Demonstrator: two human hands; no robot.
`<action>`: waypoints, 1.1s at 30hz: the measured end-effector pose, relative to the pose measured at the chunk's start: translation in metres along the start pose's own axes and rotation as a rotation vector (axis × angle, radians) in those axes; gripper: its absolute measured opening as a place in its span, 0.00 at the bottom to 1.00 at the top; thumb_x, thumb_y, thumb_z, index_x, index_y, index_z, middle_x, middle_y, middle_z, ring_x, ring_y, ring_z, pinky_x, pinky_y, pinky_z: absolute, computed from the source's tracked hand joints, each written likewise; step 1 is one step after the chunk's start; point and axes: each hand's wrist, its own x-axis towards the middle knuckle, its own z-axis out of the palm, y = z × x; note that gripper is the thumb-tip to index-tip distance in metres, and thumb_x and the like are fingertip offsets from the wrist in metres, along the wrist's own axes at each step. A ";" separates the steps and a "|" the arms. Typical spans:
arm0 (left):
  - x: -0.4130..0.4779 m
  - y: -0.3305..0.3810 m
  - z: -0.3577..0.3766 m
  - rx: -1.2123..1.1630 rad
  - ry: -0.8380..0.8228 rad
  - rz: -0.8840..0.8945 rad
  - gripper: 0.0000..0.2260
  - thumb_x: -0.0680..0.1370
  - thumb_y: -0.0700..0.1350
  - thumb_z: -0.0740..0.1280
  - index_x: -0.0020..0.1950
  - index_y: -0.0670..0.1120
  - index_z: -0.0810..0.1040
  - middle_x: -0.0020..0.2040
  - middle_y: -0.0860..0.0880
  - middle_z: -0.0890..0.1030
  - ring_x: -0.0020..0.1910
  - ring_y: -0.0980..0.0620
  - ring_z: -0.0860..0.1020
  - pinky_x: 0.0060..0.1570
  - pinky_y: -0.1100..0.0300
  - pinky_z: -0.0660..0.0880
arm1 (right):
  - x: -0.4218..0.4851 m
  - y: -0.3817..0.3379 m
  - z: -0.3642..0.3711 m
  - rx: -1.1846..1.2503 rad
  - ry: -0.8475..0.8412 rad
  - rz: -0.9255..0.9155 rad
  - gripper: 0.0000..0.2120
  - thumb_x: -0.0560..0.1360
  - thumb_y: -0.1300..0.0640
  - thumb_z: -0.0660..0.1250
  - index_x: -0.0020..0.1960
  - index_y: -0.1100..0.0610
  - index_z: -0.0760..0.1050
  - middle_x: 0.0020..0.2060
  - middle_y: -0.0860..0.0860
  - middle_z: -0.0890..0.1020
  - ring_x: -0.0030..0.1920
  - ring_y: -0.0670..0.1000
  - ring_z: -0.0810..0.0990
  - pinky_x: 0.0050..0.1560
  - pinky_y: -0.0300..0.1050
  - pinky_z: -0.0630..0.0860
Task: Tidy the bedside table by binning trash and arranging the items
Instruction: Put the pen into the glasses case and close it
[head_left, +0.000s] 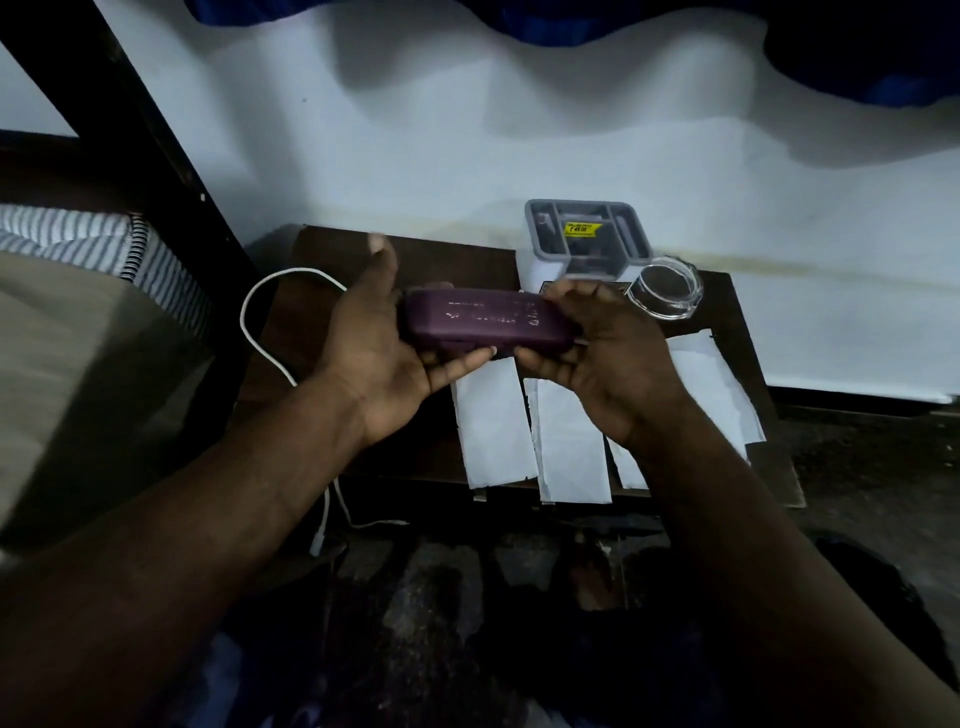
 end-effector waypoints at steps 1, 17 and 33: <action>0.000 -0.001 0.002 0.042 -0.005 0.020 0.24 0.78 0.62 0.67 0.59 0.42 0.79 0.54 0.43 0.86 0.53 0.44 0.86 0.46 0.48 0.83 | 0.001 0.001 0.001 -0.021 0.005 -0.014 0.01 0.81 0.61 0.70 0.51 0.58 0.79 0.46 0.55 0.87 0.43 0.55 0.87 0.41 0.48 0.85; 0.004 -0.001 0.001 0.089 0.104 0.171 0.09 0.75 0.37 0.74 0.54 0.42 0.81 0.46 0.46 0.85 0.42 0.51 0.85 0.40 0.61 0.81 | 0.004 0.006 0.014 -0.071 -0.038 -0.035 0.20 0.78 0.61 0.74 0.67 0.58 0.71 0.50 0.58 0.88 0.44 0.59 0.89 0.44 0.45 0.85; 0.015 0.031 -0.032 1.551 0.166 0.730 0.23 0.67 0.53 0.81 0.59 0.50 0.82 0.51 0.52 0.78 0.50 0.52 0.74 0.46 0.59 0.67 | 0.015 0.014 0.021 -0.169 0.045 -0.073 0.23 0.78 0.62 0.74 0.70 0.59 0.71 0.46 0.55 0.87 0.42 0.57 0.88 0.46 0.46 0.86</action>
